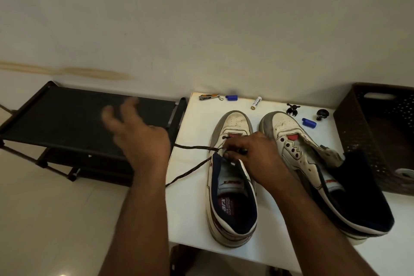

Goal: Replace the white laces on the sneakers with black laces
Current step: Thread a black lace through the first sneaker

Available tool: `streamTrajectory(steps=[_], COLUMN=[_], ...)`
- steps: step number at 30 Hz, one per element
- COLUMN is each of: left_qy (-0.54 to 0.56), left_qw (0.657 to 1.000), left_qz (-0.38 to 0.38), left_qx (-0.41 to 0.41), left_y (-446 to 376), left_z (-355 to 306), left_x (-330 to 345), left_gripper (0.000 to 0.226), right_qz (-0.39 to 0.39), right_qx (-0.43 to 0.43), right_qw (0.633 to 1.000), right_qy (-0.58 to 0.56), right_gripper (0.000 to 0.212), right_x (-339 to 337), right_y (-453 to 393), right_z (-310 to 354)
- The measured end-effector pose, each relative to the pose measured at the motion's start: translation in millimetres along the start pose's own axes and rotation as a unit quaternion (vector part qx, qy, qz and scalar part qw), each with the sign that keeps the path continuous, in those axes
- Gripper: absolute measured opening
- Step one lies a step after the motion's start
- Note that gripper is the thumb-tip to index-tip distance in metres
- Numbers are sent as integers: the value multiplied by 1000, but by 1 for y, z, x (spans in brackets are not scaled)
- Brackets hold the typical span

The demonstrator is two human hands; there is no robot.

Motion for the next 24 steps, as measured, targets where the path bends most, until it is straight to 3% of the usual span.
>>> streamTrajectory(steps=[1, 3, 5, 9, 10, 12, 14, 16, 19, 24], left_qy=[-31, -26, -72, -179, -187, -169, -146, -183, -282, -313], left_qw=[993, 942, 886, 853, 859, 914, 963, 963, 899, 766], left_qz=[102, 331, 454, 485, 473, 367, 224, 197, 335, 562], left_qx=[44, 45, 53, 72, 62, 46, 26, 20, -2, 7], left_y=[6, 32, 56, 57, 51, 33, 17, 11, 21, 50], left_z=[-6, -16, -22, -30, -28, -22, -16, -11, 2, 0], left_x=[16, 48, 65, 74, 72, 56, 30, 22, 34, 39], left_gripper=[53, 36, 30, 24, 21, 12, 20, 18, 5, 21], right_qz=[1, 1, -8, -19, -14, -3, 6, 3, -46, -138], right_qx=[-1, -3, 2, 18, 23, 29, 22, 5, -35, -46], right_qw=[1000, 1000, 1000, 999, 999, 999, 999, 1000, 997, 979], right_qy=[2, 0, 0, 27, 31, 40, 38, 30, -48, -145], right_gripper=[16, 19, 20, 21, 23, 27, 31, 35, 47, 41], right_x=[0, 2, 1, -5, -7, -10, -12, -10, -12, -31], right_y=[0, 0, 1, 4, 5, 7, 8, 8, 9, 15], right_z=[0, 1, 1, 1, 2, 4, 8, 10, 12, 8])
Point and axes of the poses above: each hand's wrist, its own y-axis away from the middle knuckle, its own x-axis out of the palm, z = x × y, the point moved 6 cm from there along -y, towards the middle knuckle, and after that the axes turned 9 degrees about -y, right-handed, at the moved point
